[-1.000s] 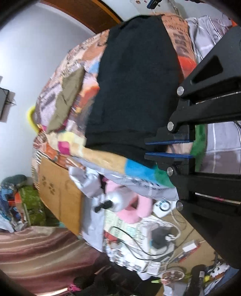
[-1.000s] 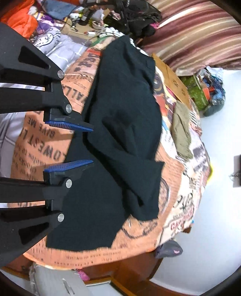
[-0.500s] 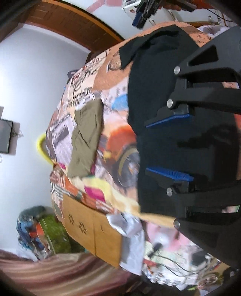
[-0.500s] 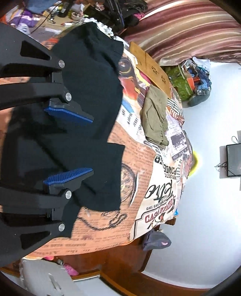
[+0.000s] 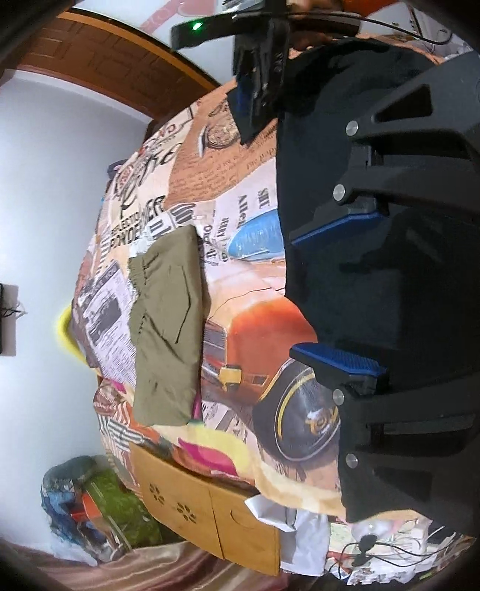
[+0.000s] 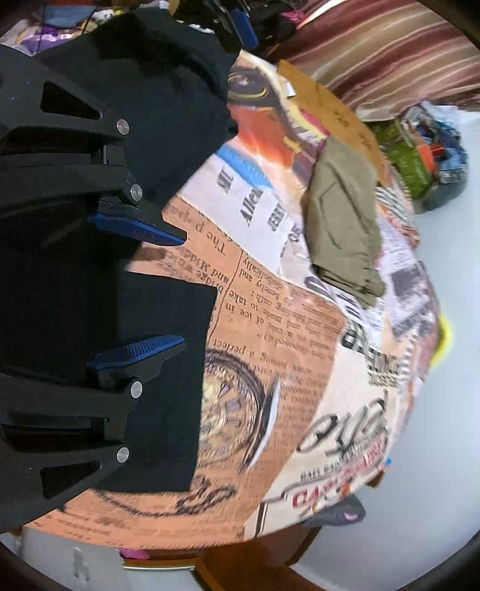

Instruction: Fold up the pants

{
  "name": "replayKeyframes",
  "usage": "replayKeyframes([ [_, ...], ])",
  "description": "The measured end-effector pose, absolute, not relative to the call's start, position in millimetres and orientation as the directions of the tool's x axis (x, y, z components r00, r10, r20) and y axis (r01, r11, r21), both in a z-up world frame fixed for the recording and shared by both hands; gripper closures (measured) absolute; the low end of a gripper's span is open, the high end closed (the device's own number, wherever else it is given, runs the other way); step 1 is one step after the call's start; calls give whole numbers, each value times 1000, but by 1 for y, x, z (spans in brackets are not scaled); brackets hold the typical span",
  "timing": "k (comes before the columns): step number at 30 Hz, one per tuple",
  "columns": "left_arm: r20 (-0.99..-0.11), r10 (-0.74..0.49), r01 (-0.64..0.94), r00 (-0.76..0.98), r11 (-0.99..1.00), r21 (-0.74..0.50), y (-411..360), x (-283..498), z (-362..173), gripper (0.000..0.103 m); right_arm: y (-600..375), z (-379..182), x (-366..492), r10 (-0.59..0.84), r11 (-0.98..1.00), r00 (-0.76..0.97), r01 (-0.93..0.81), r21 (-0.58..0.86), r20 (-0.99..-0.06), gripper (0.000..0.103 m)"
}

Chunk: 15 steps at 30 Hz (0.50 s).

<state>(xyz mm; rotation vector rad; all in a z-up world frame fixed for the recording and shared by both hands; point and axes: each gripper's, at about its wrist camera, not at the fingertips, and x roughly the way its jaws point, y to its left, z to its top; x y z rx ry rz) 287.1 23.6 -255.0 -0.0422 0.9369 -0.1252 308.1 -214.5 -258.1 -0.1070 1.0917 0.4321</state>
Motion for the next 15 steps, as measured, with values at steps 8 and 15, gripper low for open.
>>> replayKeyframes([
  [8,-814,-101,98,572,994,-55,18,293,-266,48,-222,-277,329,322,904,311,-380,194,-894,87],
  [15,-807,-105,118,581,992,-45,8,282,-254,48,-249,-239,302,337,913,423,-366,181,-842,97],
])
